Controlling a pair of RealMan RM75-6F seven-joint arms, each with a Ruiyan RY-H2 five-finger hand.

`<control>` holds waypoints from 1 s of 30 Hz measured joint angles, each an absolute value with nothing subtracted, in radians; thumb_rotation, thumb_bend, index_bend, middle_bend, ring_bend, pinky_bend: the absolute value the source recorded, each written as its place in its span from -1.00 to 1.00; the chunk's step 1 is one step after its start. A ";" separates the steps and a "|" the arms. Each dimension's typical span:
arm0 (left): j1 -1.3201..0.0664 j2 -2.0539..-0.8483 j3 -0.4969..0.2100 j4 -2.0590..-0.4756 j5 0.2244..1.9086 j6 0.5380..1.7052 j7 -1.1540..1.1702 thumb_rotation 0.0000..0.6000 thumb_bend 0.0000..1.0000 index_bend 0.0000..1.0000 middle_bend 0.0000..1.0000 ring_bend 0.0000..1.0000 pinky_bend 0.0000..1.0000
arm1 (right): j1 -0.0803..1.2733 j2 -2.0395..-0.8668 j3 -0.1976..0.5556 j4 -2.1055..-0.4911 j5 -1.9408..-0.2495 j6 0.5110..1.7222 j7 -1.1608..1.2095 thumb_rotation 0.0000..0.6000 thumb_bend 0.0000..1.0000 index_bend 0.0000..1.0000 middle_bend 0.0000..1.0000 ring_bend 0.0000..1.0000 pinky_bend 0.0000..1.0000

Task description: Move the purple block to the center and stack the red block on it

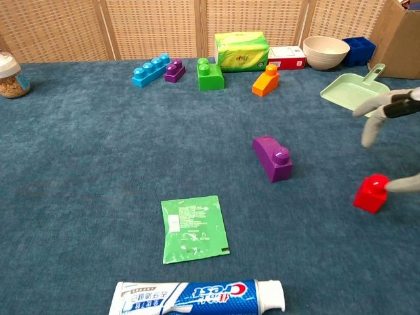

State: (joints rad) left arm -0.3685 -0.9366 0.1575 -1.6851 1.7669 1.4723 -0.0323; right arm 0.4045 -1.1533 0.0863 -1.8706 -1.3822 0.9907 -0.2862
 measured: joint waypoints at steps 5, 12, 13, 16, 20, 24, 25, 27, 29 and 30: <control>-0.360 -0.944 0.145 -1.672 1.773 1.466 -0.043 1.00 -0.34 -0.38 -0.91 -1.00 -1.00 | 0.420 -1.185 0.090 -1.874 -1.331 0.999 -0.370 -0.15 -0.75 -0.51 -0.81 -1.00 -0.96; -0.352 -0.956 0.129 -1.659 1.791 1.464 -0.057 1.00 -0.34 -0.36 -0.91 -1.00 -1.00 | 0.431 -1.226 0.077 -1.868 -1.295 1.028 -0.443 -0.10 -0.75 -0.49 -0.81 -1.00 -0.96; -0.351 -0.957 0.127 -1.657 1.793 1.463 -0.058 1.00 -0.34 -0.36 -0.91 -1.00 -1.00 | 0.431 -1.232 0.074 -1.863 -1.295 1.031 -0.446 -0.04 -0.75 -0.46 -0.81 -1.00 -0.96; -0.349 -0.959 0.123 -1.656 1.797 1.458 -0.060 1.00 -0.34 -0.36 -0.91 -1.00 -1.00 | 0.431 -1.251 0.064 -1.844 -1.292 1.040 -0.459 0.22 -0.75 -0.41 -0.81 -1.00 -0.96; -0.345 -0.961 0.116 -1.657 1.804 1.461 -0.060 1.00 -0.34 -0.36 -0.91 -1.00 -1.00 | 0.432 -1.272 0.056 -1.832 -1.282 1.049 -0.470 0.39 -0.75 -0.35 -0.80 -1.00 -0.96; -0.341 -0.966 0.112 -1.653 1.811 1.461 -0.063 1.00 -0.34 -0.36 -0.91 -1.00 -1.00 | 0.434 -1.292 0.055 -1.822 -1.270 1.057 -0.479 0.44 -0.74 -0.35 -0.79 -1.00 -0.96; -0.340 -0.968 0.110 -1.652 1.812 1.460 -0.063 1.00 -0.34 -0.36 -0.91 -1.00 -1.00 | 0.435 -1.298 0.055 -1.819 -1.266 1.059 -0.481 0.48 -0.74 -0.35 -0.78 -1.00 -0.96; -0.339 -0.970 0.108 -1.649 1.813 1.459 -0.065 1.00 -0.34 -0.35 -0.91 -1.00 -1.00 | 0.439 -1.309 0.056 -1.811 -1.260 1.062 -0.486 0.51 -0.74 -0.34 -0.78 -1.00 -0.96; -0.338 -0.972 0.106 -1.646 1.815 1.457 -0.067 1.00 -0.34 -0.36 -0.91 -1.00 -1.00 | 0.442 -1.315 0.056 -1.804 -1.254 1.063 -0.491 0.51 -0.74 -0.34 -0.78 -1.00 -0.96; -0.338 -0.974 0.105 -1.645 1.816 1.456 -0.069 1.00 -0.34 -0.36 -0.91 -1.00 -1.00 | 0.444 -1.317 0.056 -1.801 -1.253 1.063 -0.492 0.52 -0.74 -0.34 -0.78 -1.00 -0.96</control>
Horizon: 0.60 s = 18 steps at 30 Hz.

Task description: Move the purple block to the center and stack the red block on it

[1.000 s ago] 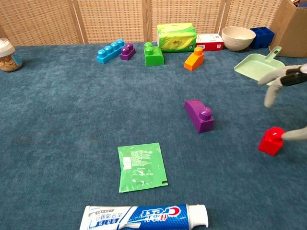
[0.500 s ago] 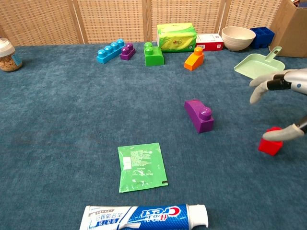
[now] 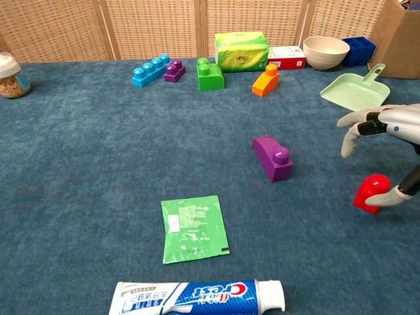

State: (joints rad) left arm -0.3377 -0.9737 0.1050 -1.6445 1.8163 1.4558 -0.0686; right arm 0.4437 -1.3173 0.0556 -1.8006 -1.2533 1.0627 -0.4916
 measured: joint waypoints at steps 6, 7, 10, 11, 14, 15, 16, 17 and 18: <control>-0.334 -0.979 0.100 -1.638 1.821 1.452 -0.074 1.00 -0.34 -0.36 -0.91 -1.00 -1.00 | 0.450 -1.331 0.049 -1.764 -1.252 1.060 -0.486 0.55 -0.74 -0.34 -0.77 -1.00 -0.96; -0.334 -0.979 0.100 -1.638 1.821 1.451 -0.074 1.00 -0.34 -0.36 -0.91 -1.00 -1.00 | 0.451 -1.332 0.048 -1.760 -1.252 1.060 -0.485 0.55 -0.74 -0.33 -0.77 -1.00 -0.96; -0.332 -0.980 0.098 -1.637 1.822 1.451 -0.076 1.00 -0.34 -0.36 -0.91 -1.00 -1.00 | 0.452 -1.335 0.044 -1.746 -1.252 1.059 -0.481 0.55 -0.74 -0.33 -0.76 -1.00 -0.96; -0.331 -0.980 0.097 -1.637 1.822 1.451 -0.076 1.00 -0.34 -0.36 -0.91 -1.00 -1.00 | 0.452 -1.336 0.042 -1.740 -1.252 1.060 -0.479 0.57 -0.74 -0.33 -0.76 -1.00 -0.96; -0.330 -0.982 0.095 -1.636 1.823 1.448 -0.078 1.00 -0.34 -0.36 -0.91 -1.00 -1.00 | 0.451 -1.338 0.038 -1.730 -1.251 1.061 -0.471 0.61 -0.74 -0.33 -0.76 -1.00 -0.96; -0.330 -0.983 0.095 -1.636 1.825 1.446 -0.078 1.00 -0.34 -0.36 -0.91 -1.00 -1.00 | 0.451 -1.340 0.037 -1.726 -1.250 1.061 -0.470 0.63 -0.74 -0.33 -0.76 -1.00 -0.96; -0.329 -0.984 0.095 -1.636 1.826 1.446 -0.078 1.00 -0.34 -0.36 -0.91 -1.00 -1.00 | 0.451 -1.341 0.037 -1.723 -1.249 1.060 -0.468 0.66 -0.74 -0.33 -0.76 -1.00 -0.96; -0.329 -0.985 0.094 -1.635 1.826 1.446 -0.078 1.00 -0.34 -0.36 -0.91 -1.00 -1.00 | 0.452 -1.343 0.036 -1.718 -1.247 1.059 -0.466 0.68 -0.74 -0.33 -0.76 -1.00 -0.96; -0.329 -0.986 0.094 -1.635 1.827 1.446 -0.079 1.00 -0.34 -0.36 -0.91 -1.00 -1.00 | 0.452 -1.345 0.036 -1.715 -1.246 1.059 -0.464 0.70 -0.74 -0.33 -0.76 -1.00 -0.96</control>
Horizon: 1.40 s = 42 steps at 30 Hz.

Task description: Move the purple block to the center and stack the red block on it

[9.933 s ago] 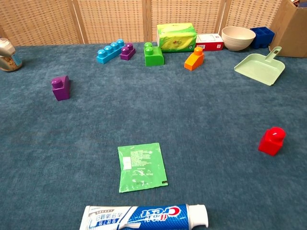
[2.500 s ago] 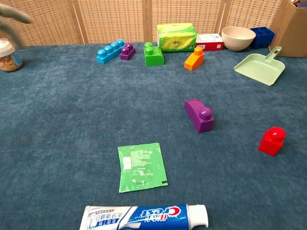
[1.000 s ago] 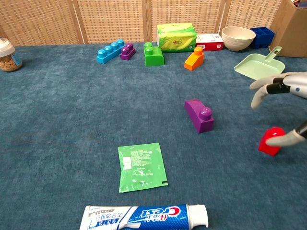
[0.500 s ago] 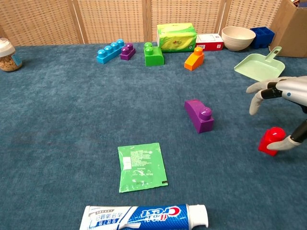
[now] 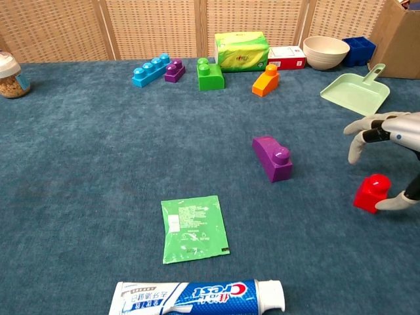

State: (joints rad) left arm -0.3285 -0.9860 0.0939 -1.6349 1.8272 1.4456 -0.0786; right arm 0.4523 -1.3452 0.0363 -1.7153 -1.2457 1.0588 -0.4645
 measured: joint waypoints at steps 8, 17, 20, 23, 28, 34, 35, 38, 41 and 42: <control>-0.321 -0.984 0.091 -1.633 1.828 1.448 -0.081 1.00 -0.34 -0.36 -0.91 -1.00 -1.00 | 0.461 -1.360 0.041 -1.683 -1.234 1.050 -0.447 0.78 -0.74 -0.30 -0.75 -1.00 -0.96; -0.318 -0.985 0.088 -1.637 1.834 1.449 -0.081 1.00 -0.34 -0.36 -0.91 -1.00 -1.00 | 0.469 -1.365 0.043 -1.674 -1.228 1.044 -0.435 0.92 -0.74 -0.22 -0.71 -1.00 -0.96; -0.315 -0.984 0.087 -1.637 1.834 1.451 -0.083 1.00 -0.34 -0.36 -0.91 -1.00 -1.00 | 0.469 -1.365 0.042 -1.673 -1.228 1.045 -0.432 0.99 -0.74 -0.18 -0.70 -1.00 -0.96; -0.313 -0.983 0.087 -1.636 1.836 1.453 -0.085 1.00 -0.34 -0.36 -0.91 -1.00 -1.00 | 0.469 -1.367 0.040 -1.675 -1.227 1.047 -0.432 1.00 -0.74 -0.16 -0.69 -1.00 -0.96; -0.312 -0.985 0.086 -1.633 1.840 1.454 -0.087 1.00 -0.34 -0.36 -0.91 -1.00 -1.00 | 0.469 -1.371 0.037 -1.679 -1.225 1.050 -0.439 1.00 -0.74 -0.15 -0.68 -1.00 -0.95; -0.311 -0.988 0.085 -1.628 1.841 1.453 -0.092 1.00 -0.34 -0.36 -0.92 -1.00 -1.00 | 0.474 -1.377 0.035 -1.687 -1.215 1.047 -0.455 1.00 -0.74 -0.11 -0.66 -1.00 -0.95; -0.310 -0.989 0.085 -1.626 1.840 1.453 -0.093 1.00 -0.34 -0.36 -0.92 -1.00 -1.00 | 0.475 -1.379 0.036 -1.688 -1.212 1.047 -0.457 1.00 -0.74 -0.10 -0.65 -1.00 -0.95; -0.310 -0.992 0.085 -1.620 1.840 1.452 -0.096 1.00 -0.34 -0.36 -0.93 -1.00 -1.00 | 0.479 -1.384 0.042 -1.692 -1.206 1.047 -0.458 1.00 -0.74 -0.04 -0.61 -1.00 -0.95; -0.310 -0.993 0.084 -1.617 1.840 1.451 -0.099 1.00 -0.34 -0.36 -0.93 -1.00 -1.00 | 0.483 -1.389 0.047 -1.695 -1.198 1.046 -0.458 1.00 -0.74 0.04 -0.57 -0.99 -0.93; -0.310 -0.994 0.083 -1.616 1.840 1.452 -0.100 1.00 -0.34 -0.36 -0.93 -1.00 -1.00 | 0.484 -1.390 0.049 -1.696 -1.197 1.046 -0.457 1.00 -0.74 0.06 -0.56 -0.98 -0.93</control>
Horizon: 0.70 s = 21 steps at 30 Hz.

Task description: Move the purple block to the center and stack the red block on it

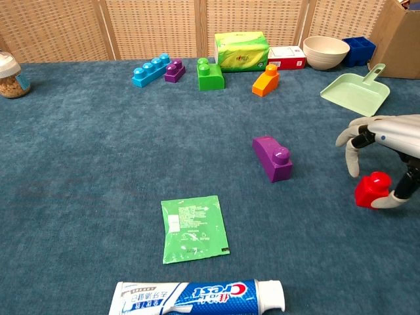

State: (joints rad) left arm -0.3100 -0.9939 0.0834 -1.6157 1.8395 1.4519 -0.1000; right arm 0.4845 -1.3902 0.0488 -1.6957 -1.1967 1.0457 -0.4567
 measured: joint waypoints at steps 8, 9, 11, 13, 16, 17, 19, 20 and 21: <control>-0.305 -0.997 0.084 -1.606 1.839 1.455 -0.104 1.00 -0.34 -0.36 -0.94 -1.00 -1.00 | 0.492 -1.396 0.056 -1.701 -1.174 1.046 -0.464 1.00 -0.74 0.18 -0.48 -0.91 -0.91; -0.304 -0.998 0.084 -1.604 1.839 1.456 -0.105 1.00 -0.34 -0.36 -0.94 -1.00 -1.00 | 0.492 -1.396 0.056 -1.701 -1.172 1.046 -0.466 1.00 -0.74 0.18 -0.48 -0.91 -0.91; -0.303 -0.998 0.084 -1.602 1.839 1.458 -0.106 1.00 -0.34 -0.36 -0.94 -1.00 -1.00 | 0.493 -1.395 0.055 -1.705 -1.166 1.047 -0.467 1.00 -0.74 0.16 -0.48 -0.91 -0.91; -0.302 -0.999 0.084 -1.600 1.841 1.463 -0.109 1.00 -0.34 -0.36 -0.94 -1.00 -1.00 | 0.493 -1.395 0.054 -1.707 -1.167 1.049 -0.468 1.00 -0.74 0.12 -0.48 -0.91 -0.91; -0.300 -0.999 0.084 -1.596 1.841 1.464 -0.113 1.00 -0.34 -0.36 -0.94 -1.00 -1.00 | 0.495 -1.394 0.053 -1.708 -1.167 1.050 -0.468 1.00 -0.74 0.09 -0.48 -0.91 -0.91; -0.300 -0.998 0.085 -1.595 1.841 1.464 -0.114 1.00 -0.34 -0.36 -0.94 -1.00 -1.00 | 0.496 -1.393 0.052 -1.707 -1.167 1.050 -0.470 1.00 -0.74 0.09 -0.48 -0.91 -0.91; -0.299 -0.998 0.085 -1.593 1.840 1.464 -0.114 1.00 -0.34 -0.36 -0.94 -1.00 -1.00 | 0.497 -1.391 0.052 -1.705 -1.165 1.048 -0.472 1.00 -0.74 0.06 -0.48 -0.91 -0.91; -0.298 -0.998 0.085 -1.593 1.840 1.464 -0.115 1.00 -0.34 -0.36 -0.94 -1.00 -1.00 | 0.498 -1.390 0.051 -1.703 -1.164 1.047 -0.471 1.00 -0.74 0.05 -0.48 -0.91 -0.91; -0.298 -0.997 0.085 -1.593 1.840 1.465 -0.116 1.00 -0.34 -0.36 -0.94 -1.00 -1.00 | 0.499 -1.389 0.050 -1.702 -1.163 1.046 -0.471 1.00 -0.74 0.03 -0.49 -0.91 -0.91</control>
State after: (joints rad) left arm -0.2978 -0.9969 0.0850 -1.5932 1.8401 1.4655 -0.1158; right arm 0.4987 -1.3892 0.0504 -1.7019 -1.1635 1.0455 -0.4715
